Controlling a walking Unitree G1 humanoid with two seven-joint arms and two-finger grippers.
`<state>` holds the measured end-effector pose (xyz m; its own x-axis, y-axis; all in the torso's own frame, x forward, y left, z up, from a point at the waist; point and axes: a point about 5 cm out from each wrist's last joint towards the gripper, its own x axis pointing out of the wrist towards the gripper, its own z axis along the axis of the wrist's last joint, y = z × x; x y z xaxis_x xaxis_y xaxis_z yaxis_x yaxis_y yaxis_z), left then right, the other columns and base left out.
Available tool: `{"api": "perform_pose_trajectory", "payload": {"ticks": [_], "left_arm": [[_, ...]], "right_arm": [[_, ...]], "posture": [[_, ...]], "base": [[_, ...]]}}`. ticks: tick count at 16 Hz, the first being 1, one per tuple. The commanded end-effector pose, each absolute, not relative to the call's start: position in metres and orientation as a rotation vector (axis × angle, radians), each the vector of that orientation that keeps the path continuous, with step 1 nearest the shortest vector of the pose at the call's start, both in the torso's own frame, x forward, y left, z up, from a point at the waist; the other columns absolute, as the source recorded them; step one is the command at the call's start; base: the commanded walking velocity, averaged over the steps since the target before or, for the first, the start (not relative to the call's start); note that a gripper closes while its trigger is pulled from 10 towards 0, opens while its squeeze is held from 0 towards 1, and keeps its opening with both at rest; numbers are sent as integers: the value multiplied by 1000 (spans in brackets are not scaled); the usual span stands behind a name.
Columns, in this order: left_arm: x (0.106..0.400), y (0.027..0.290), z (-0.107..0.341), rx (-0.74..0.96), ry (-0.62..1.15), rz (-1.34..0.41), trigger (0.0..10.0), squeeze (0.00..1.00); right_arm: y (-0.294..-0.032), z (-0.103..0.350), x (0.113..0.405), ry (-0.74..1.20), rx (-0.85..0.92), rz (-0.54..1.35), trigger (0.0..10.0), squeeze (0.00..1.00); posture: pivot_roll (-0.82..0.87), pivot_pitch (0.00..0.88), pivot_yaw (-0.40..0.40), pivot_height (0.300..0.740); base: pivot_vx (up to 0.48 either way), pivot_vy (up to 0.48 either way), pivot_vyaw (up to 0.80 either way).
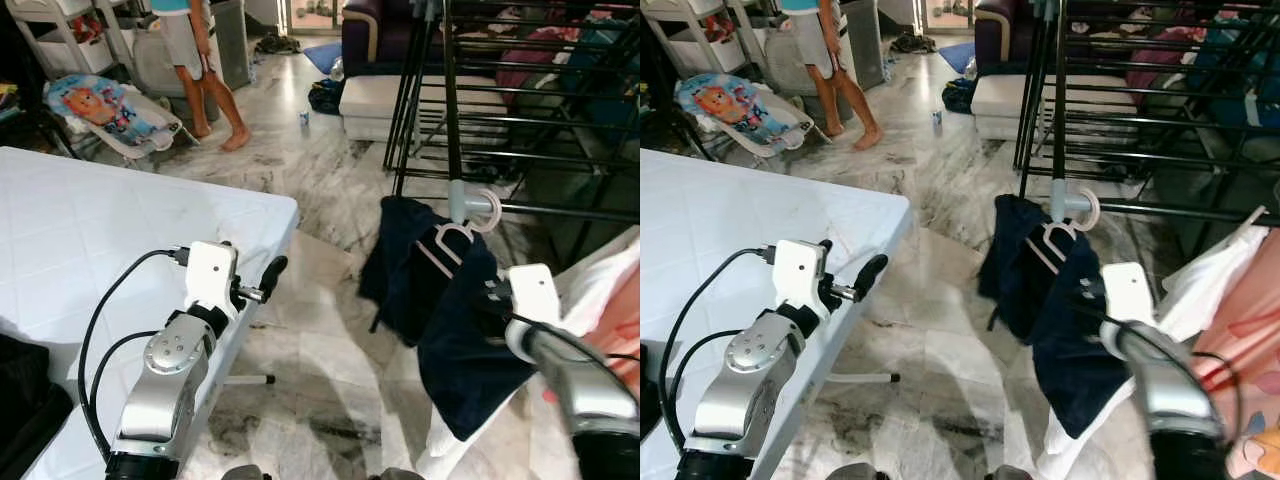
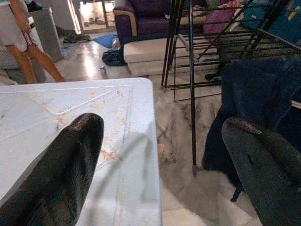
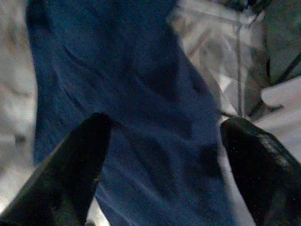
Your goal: Hang hanger
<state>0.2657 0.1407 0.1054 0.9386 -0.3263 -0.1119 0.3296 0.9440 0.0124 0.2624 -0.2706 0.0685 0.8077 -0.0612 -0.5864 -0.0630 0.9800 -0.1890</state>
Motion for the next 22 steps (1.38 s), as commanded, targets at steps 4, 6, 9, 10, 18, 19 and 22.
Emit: {"api": "perform_pose_trajectory", "payload": {"ticks": [4,6,9,10,18,19,22], "left_arm": [[268,140,105,52,125,-340,10000,0],[267,141,104,56,128,-341,10000,0],[267,140,103,57,131,-339,10000,0],[267,139,103,56,130,-340,10000,0],[267,138,103,57,134,-342,10000,0],[267,138,103,56,134,-342,10000,0],[267,138,103,54,136,-340,10000,0]], "right_arm": [[-283,75,269,670,-180,111,0,0],[-287,77,270,671,-204,164,0,0],[-289,79,273,670,-219,189,0,0],[-289,78,273,671,-226,194,0,0],[-284,78,282,616,-249,225,0,0],[-283,78,283,609,-246,223,0,0],[-284,76,282,607,-241,219,0,0]], "posture": [[-14,0,37,740],[-14,0,37,740],[-15,0,33,740],[-14,0,33,740],[-13,0,34,740],[-12,0,32,740],[-11,0,32,740]], "base": [[0,0,0],[0,0,0],[0,0,0],[0,0,0],[0,0,0],[0,0,0],[0,0,0]]}}
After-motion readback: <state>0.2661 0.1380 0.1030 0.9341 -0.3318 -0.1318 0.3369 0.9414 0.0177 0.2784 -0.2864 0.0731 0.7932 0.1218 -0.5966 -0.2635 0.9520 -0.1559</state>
